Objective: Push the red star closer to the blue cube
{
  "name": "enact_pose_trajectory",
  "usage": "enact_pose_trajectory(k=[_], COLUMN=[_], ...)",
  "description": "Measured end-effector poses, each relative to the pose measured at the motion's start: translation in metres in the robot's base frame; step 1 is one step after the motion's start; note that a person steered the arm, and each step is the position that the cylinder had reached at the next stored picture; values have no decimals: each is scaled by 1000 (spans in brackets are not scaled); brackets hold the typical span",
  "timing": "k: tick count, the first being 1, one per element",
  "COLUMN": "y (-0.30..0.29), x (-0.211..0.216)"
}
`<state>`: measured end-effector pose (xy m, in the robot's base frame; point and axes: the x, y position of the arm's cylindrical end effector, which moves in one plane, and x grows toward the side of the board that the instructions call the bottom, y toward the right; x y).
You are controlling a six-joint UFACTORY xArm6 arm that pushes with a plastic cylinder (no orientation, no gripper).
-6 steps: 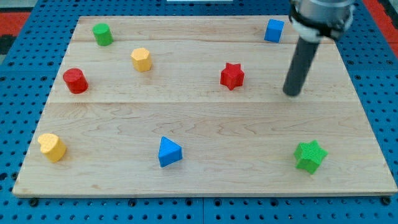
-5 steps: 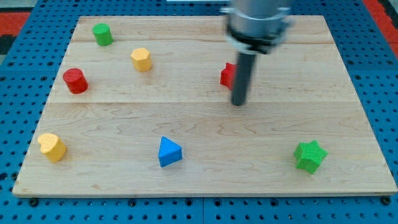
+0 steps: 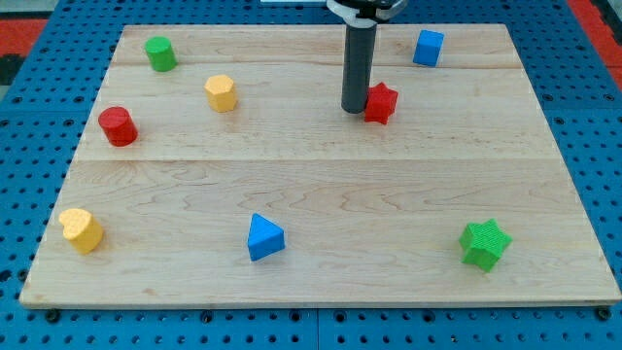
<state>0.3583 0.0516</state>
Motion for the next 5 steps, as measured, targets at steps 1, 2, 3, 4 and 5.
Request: enact_pose_trajectory(k=[1,2,3,4,5], y=[2,18,27,42,76], x=[13,31,11,-28,-37])
